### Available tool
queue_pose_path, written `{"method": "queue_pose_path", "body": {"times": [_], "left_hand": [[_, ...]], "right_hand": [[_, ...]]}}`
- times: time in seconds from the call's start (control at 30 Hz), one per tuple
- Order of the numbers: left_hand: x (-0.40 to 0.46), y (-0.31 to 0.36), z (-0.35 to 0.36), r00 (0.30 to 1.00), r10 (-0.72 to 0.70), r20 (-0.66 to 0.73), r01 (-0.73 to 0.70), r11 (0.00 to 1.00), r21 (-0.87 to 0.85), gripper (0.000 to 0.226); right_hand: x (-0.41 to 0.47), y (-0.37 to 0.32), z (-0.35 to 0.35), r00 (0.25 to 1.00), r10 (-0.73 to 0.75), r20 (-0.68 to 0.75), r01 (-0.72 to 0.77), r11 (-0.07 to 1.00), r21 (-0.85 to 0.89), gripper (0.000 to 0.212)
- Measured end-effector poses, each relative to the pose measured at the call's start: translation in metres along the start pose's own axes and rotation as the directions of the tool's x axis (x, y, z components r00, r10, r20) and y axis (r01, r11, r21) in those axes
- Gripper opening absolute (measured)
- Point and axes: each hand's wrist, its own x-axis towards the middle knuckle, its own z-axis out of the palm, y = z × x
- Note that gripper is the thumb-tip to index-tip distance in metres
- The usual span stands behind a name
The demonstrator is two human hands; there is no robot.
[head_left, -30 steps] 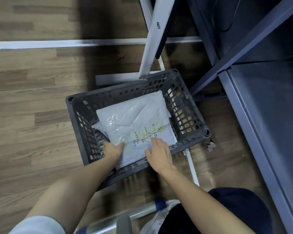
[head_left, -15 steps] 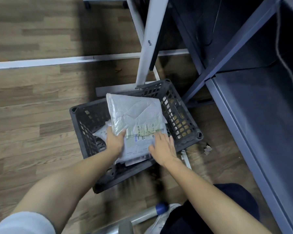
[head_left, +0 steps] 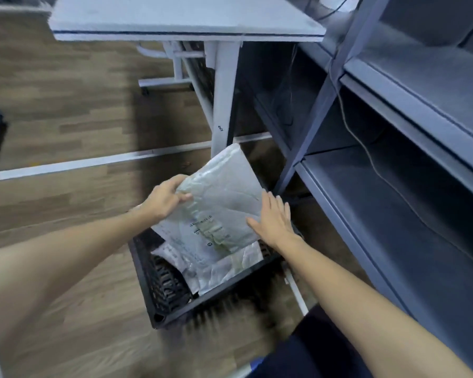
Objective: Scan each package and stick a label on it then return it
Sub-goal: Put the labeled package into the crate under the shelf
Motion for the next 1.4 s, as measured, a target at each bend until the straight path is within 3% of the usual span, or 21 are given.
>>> {"method": "queue_pose_path", "body": {"times": [0.2, 0.33, 0.37, 0.43, 0.47, 0.53, 0.63, 0.77, 0.83, 0.9, 1.03, 1.1, 1.2, 1.27, 1.4], "left_hand": [[-0.002, 0.076, -0.035, 0.978, 0.177, 0.113, -0.183, 0.982, 0.054, 0.033], [-0.009, 0.128, -0.049, 0.947, 0.245, 0.206, -0.258, 0.965, 0.041, 0.027], [-0.011, 0.142, -0.051, 0.938, 0.266, 0.224, -0.281, 0.959, 0.038, 0.026], [-0.013, 0.168, -0.053, 0.916, 0.317, 0.244, -0.335, 0.942, 0.032, 0.023], [-0.014, 0.181, -0.053, 0.907, 0.345, 0.243, -0.361, 0.932, 0.025, 0.021], [-0.017, 0.207, -0.052, 0.887, 0.404, 0.225, -0.416, 0.909, 0.007, 0.019], [-0.020, 0.244, -0.041, 0.833, 0.546, 0.089, -0.549, 0.836, 0.004, 0.021], [-0.024, 0.292, -0.009, 0.591, 0.740, -0.322, -0.707, 0.667, 0.234, 0.054], [-0.028, 0.312, 0.010, 0.570, 0.697, -0.435, -0.721, 0.679, 0.142, 0.061], [-0.029, 0.328, 0.030, 0.619, 0.616, -0.487, -0.717, 0.696, -0.031, 0.070], [-0.034, 0.360, 0.073, 0.802, 0.494, -0.337, -0.597, 0.677, -0.430, 0.081], [-0.039, 0.373, 0.098, 0.846, 0.487, -0.217, -0.521, 0.670, -0.529, 0.080], [-0.051, 0.396, 0.135, 0.860, 0.506, -0.060, -0.442, 0.683, -0.581, 0.067], [-0.062, 0.412, 0.158, 0.833, 0.551, 0.041, -0.413, 0.669, -0.618, 0.060], [-0.078, 0.438, 0.200, 0.778, 0.601, 0.183, -0.375, 0.678, -0.632, 0.075]], "right_hand": [[-0.014, 0.026, -0.052, 0.992, 0.111, -0.058, -0.090, 0.952, 0.291, 0.106], [-0.029, 0.048, -0.091, 0.997, 0.079, -0.027, -0.042, 0.751, 0.659, 0.109], [-0.034, 0.053, -0.103, 0.998, 0.059, -0.019, -0.026, 0.681, 0.731, 0.103], [-0.043, 0.062, -0.128, 1.000, 0.006, -0.015, 0.008, 0.585, 0.811, 0.069], [-0.050, 0.066, -0.141, 1.000, -0.020, -0.023, 0.030, 0.554, 0.832, 0.052], [-0.062, 0.073, -0.165, 0.997, -0.016, -0.076, 0.073, 0.523, 0.849, 0.038], [-0.081, 0.079, -0.201, 0.977, 0.083, -0.199, 0.137, 0.472, 0.871, 0.042], [-0.110, 0.095, -0.249, 0.926, 0.225, -0.302, 0.206, 0.368, 0.906, 0.038], [-0.128, 0.109, -0.271, 0.899, 0.286, -0.331, 0.234, 0.326, 0.916, 0.039], [-0.148, 0.124, -0.290, 0.873, 0.338, -0.352, 0.265, 0.277, 0.923, 0.043], [-0.190, 0.153, -0.322, 0.807, 0.453, -0.379, 0.326, 0.194, 0.925, 0.045], [-0.211, 0.165, -0.338, 0.772, 0.503, -0.388, 0.359, 0.157, 0.920, 0.045], [-0.242, 0.187, -0.358, 0.717, 0.564, -0.410, 0.411, 0.133, 0.902, 0.048], [-0.263, 0.201, -0.368, 0.666, 0.611, -0.429, 0.425, 0.162, 0.891, 0.051], [-0.303, 0.228, -0.377, 0.551, 0.698, -0.457, 0.424, 0.237, 0.874, 0.052]]}}
